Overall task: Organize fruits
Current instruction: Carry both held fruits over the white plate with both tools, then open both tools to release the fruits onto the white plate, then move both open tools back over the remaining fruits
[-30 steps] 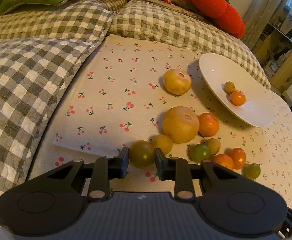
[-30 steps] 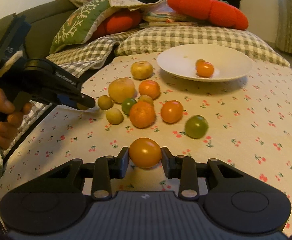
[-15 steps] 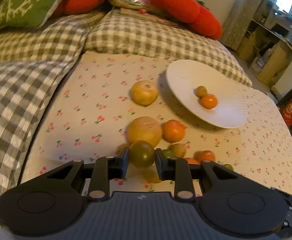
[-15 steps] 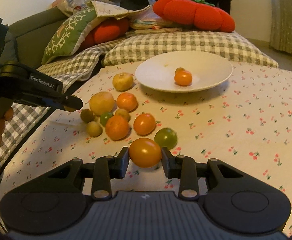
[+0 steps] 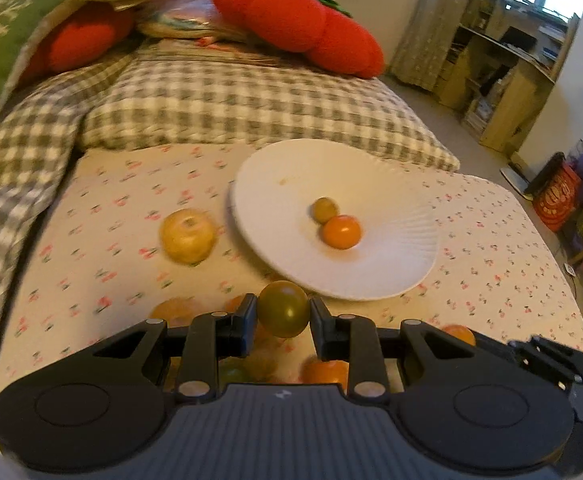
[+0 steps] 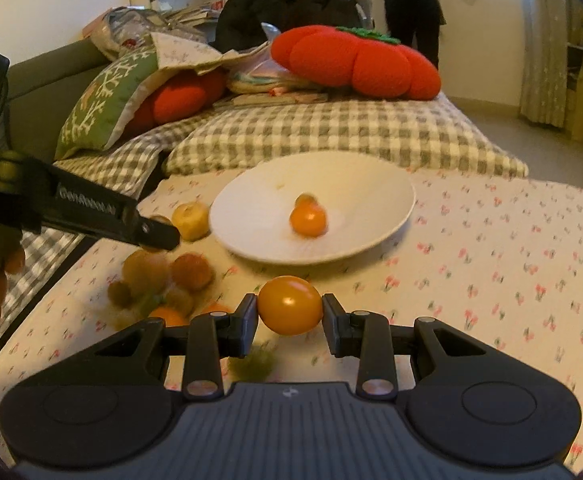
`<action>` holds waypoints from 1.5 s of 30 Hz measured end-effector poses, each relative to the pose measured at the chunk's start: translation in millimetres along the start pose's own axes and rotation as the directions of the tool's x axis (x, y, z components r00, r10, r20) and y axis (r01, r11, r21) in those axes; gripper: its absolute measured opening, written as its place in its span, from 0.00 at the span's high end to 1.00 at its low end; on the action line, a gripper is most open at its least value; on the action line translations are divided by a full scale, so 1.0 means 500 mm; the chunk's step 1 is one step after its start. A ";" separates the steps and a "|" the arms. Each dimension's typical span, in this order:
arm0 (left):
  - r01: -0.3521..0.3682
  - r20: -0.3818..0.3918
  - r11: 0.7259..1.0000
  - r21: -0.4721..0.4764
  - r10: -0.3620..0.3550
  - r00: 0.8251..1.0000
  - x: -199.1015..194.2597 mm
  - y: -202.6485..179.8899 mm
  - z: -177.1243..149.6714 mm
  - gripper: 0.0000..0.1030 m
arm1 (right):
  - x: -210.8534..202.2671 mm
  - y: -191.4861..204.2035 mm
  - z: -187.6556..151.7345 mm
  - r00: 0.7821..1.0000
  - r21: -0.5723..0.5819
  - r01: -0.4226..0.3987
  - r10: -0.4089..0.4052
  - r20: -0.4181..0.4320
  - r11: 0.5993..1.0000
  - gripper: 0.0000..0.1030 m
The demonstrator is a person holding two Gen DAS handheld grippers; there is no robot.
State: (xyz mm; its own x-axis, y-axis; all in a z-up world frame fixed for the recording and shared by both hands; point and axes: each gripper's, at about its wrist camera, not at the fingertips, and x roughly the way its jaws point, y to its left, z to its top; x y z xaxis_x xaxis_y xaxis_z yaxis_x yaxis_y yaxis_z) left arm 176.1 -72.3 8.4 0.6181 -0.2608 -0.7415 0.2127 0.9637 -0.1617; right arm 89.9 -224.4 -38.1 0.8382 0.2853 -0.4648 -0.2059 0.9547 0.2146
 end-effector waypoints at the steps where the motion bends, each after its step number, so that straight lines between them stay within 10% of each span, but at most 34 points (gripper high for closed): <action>1: 0.004 -0.001 1.000 0.006 -0.004 1.000 0.008 -0.008 0.006 0.76 | 0.004 -0.004 0.007 1.000 -0.002 0.002 -0.002 0.003 1.000 0.70; 31: -0.063 -0.001 0.987 0.150 0.064 0.998 0.145 -0.061 0.058 0.75 | 0.123 -0.023 0.066 0.996 -0.101 0.083 -0.085 -0.019 0.991 0.69; 45: -0.112 0.013 0.985 0.134 0.111 0.994 0.066 -0.032 0.042 0.52 | 0.054 -0.008 0.058 0.995 -0.048 0.095 -0.096 -0.007 0.994 0.62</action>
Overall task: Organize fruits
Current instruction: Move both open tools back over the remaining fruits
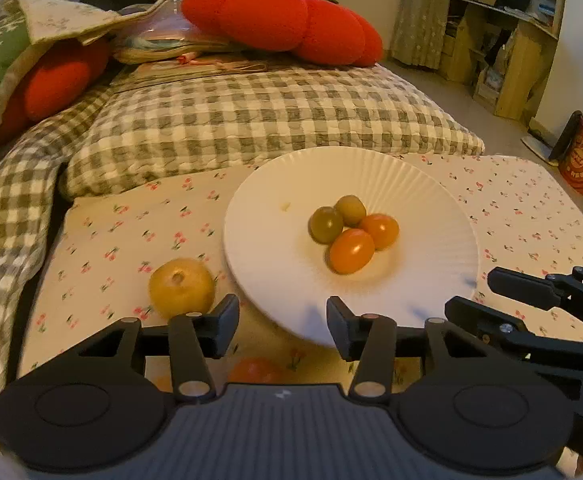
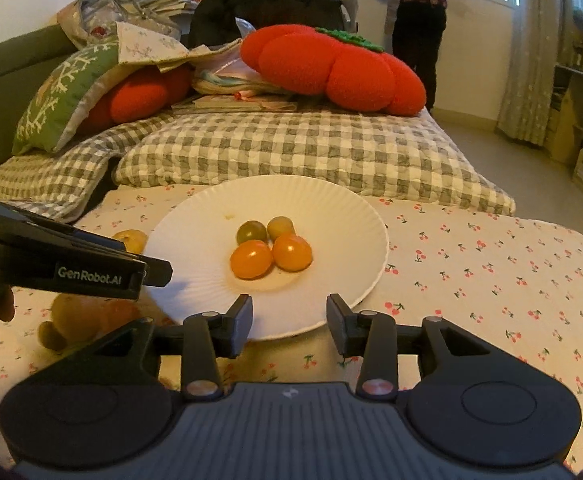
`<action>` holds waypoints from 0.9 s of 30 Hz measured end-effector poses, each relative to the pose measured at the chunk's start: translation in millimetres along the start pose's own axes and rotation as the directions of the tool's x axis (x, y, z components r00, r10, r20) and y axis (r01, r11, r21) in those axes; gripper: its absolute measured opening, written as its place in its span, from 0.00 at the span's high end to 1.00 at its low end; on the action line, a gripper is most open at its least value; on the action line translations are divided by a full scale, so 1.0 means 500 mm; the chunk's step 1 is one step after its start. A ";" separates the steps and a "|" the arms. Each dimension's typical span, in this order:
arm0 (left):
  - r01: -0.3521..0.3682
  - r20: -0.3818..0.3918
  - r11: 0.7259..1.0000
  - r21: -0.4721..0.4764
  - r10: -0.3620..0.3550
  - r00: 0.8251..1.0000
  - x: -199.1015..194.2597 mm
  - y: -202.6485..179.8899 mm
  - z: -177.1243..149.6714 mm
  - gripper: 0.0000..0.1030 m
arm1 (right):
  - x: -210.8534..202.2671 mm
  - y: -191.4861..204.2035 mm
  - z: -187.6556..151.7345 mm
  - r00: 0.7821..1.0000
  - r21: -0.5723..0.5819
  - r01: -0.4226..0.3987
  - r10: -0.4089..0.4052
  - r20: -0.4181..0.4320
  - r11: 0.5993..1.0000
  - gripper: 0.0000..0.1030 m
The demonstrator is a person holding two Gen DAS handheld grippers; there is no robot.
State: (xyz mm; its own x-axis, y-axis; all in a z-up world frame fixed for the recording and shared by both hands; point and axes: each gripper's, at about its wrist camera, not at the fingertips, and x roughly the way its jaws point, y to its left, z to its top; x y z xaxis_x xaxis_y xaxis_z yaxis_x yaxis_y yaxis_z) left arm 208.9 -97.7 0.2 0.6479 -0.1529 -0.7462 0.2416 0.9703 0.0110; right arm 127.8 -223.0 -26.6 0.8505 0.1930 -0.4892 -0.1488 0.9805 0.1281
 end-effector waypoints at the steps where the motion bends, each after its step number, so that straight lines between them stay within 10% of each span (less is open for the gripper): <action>1: 0.000 0.003 1.000 -0.004 0.000 1.000 -0.011 0.006 -0.004 0.49 | -0.006 0.004 -0.001 1.000 -0.001 -0.004 0.004 0.001 1.000 0.62; 27: -0.012 0.000 0.979 -0.205 0.013 1.000 -0.139 0.183 -0.135 0.43 | -0.100 0.106 -0.077 0.996 0.017 -0.075 0.075 -0.045 0.997 0.49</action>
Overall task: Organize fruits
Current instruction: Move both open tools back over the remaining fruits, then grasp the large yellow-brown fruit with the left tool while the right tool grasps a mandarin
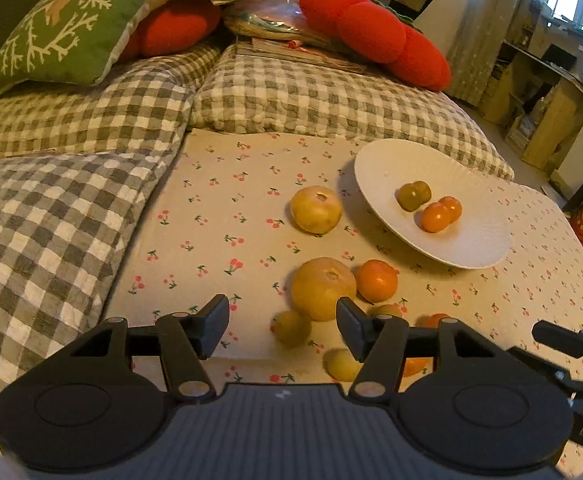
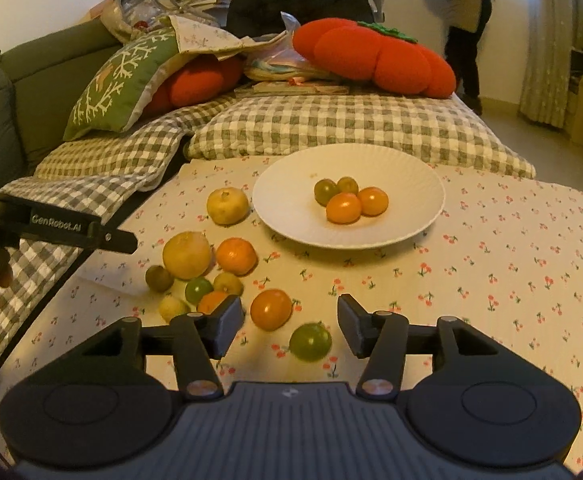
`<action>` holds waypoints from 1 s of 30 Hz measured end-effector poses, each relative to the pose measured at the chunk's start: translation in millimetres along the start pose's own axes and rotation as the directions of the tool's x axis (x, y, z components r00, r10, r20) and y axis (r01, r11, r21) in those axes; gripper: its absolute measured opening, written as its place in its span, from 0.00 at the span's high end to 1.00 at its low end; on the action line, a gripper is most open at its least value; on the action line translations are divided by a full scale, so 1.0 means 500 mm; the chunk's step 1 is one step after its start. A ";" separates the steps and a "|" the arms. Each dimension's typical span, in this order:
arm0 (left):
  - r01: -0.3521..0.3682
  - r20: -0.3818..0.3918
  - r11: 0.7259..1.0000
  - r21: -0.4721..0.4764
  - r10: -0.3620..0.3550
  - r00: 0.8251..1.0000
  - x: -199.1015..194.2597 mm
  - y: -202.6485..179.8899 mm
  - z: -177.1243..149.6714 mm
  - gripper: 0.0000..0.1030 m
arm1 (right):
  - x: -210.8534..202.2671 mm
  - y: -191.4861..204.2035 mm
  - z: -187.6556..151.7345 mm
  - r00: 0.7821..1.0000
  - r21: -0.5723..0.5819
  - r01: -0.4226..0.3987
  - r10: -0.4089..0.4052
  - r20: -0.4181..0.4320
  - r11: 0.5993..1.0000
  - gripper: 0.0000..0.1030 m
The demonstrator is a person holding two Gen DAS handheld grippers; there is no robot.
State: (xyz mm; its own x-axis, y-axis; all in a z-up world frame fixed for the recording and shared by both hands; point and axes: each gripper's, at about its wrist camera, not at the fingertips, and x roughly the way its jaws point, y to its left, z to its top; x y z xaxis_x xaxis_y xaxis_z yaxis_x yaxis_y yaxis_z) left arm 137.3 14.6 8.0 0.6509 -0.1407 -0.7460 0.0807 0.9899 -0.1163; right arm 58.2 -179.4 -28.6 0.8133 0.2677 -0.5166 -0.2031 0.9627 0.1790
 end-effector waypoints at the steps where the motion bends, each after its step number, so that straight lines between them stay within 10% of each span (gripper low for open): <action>1: 0.005 -0.001 1.000 -0.001 -0.005 1.000 0.001 -0.002 -0.001 0.42 | -0.001 0.001 -0.003 1.000 -0.001 -0.002 0.002 -0.003 1.000 0.48; 11: 0.033 0.012 0.999 0.015 -0.033 0.999 0.021 -0.010 0.006 0.20 | 0.007 0.032 -0.018 0.999 -0.028 -0.049 0.049 -0.013 0.998 0.36; 30: 0.063 -0.018 0.993 0.102 -0.061 0.998 0.123 -0.051 0.032 0.18 | 0.051 0.091 -0.027 0.997 -0.098 -0.066 0.062 -0.036 0.993 0.31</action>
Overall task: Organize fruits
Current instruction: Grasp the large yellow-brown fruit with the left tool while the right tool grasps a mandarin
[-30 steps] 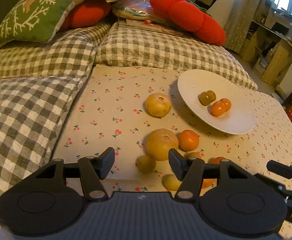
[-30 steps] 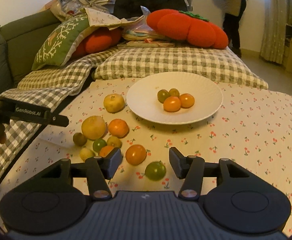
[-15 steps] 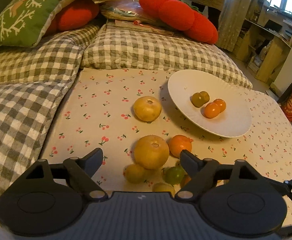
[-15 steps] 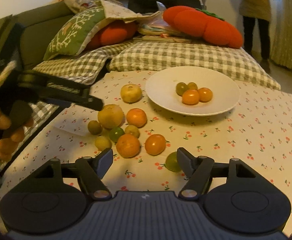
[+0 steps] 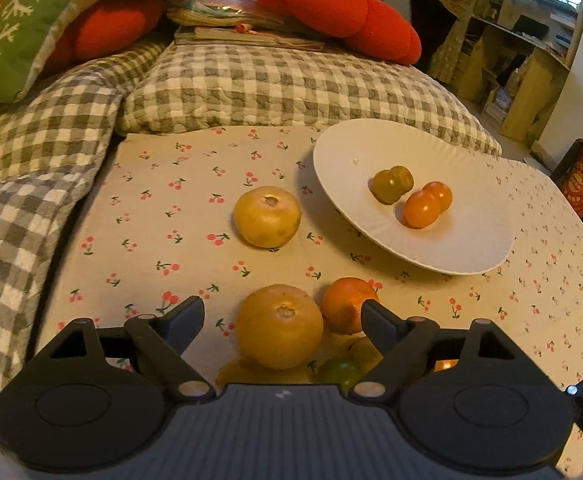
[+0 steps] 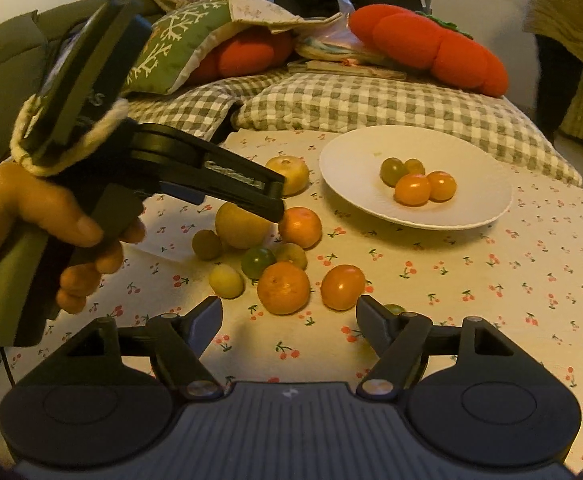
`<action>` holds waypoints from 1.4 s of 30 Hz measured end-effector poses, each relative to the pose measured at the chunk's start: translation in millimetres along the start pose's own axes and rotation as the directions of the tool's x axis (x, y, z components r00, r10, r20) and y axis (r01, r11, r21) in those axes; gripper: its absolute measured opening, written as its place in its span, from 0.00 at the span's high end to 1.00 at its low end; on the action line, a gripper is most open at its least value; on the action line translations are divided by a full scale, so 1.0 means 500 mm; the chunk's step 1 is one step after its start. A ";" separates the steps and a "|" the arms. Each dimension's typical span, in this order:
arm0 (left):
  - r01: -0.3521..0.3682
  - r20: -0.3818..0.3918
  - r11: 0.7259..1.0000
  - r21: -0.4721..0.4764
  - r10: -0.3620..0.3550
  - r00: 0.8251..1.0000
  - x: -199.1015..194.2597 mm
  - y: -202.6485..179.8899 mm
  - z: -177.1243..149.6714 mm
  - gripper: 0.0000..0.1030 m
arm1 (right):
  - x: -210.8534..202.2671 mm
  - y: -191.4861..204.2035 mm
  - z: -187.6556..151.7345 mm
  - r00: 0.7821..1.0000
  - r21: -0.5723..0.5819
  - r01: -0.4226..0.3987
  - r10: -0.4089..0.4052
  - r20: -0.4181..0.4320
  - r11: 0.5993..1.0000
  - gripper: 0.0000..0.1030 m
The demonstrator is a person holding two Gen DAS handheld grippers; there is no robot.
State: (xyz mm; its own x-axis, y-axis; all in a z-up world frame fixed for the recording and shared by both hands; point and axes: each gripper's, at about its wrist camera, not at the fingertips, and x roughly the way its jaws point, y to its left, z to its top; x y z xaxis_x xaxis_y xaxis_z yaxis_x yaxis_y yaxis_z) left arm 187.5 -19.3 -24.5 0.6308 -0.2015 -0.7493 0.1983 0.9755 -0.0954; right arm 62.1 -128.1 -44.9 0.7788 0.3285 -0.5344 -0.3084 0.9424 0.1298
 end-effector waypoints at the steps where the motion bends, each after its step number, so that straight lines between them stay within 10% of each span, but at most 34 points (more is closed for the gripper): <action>1: 0.000 0.001 1.000 0.003 0.000 1.000 0.004 -0.001 0.001 0.18 | 0.005 0.004 0.000 1.000 -0.004 0.002 -0.002 -0.001 1.000 0.32; 8: 0.025 0.012 1.000 0.004 -0.025 1.000 0.027 0.005 -0.003 0.21 | 0.034 0.009 -0.004 1.000 0.009 0.006 -0.006 -0.014 1.000 0.43; 16: 0.084 0.041 0.996 -0.024 -0.083 0.996 0.019 0.013 0.003 0.51 | 0.051 -0.005 -0.013 1.000 0.064 -0.001 0.001 -0.007 0.998 0.51; 23: 0.077 0.033 0.997 -0.021 -0.076 0.997 0.017 0.010 0.001 0.49 | 0.059 0.011 -0.003 1.000 0.038 -0.005 0.005 0.008 0.999 0.57; 30: 0.060 -0.007 0.998 0.011 -0.060 0.998 0.025 0.005 -0.008 0.26 | 0.087 0.020 0.006 0.999 0.043 0.037 -0.038 0.015 0.998 0.68; 42: 0.074 -0.022 0.997 -0.004 -0.074 0.997 0.024 0.021 -0.008 0.48 | 0.041 0.055 -0.044 0.989 0.084 0.116 -0.123 0.082 0.990 0.70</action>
State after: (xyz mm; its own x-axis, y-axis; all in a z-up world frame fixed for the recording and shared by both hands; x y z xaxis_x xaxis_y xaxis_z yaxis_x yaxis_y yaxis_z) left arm 193.8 -11.1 -37.0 0.5979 -0.2715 -0.7542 0.2414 0.9582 -0.1536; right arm 57.8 -96.9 -70.5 0.8530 0.2142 -0.4759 -0.1690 0.9761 0.1365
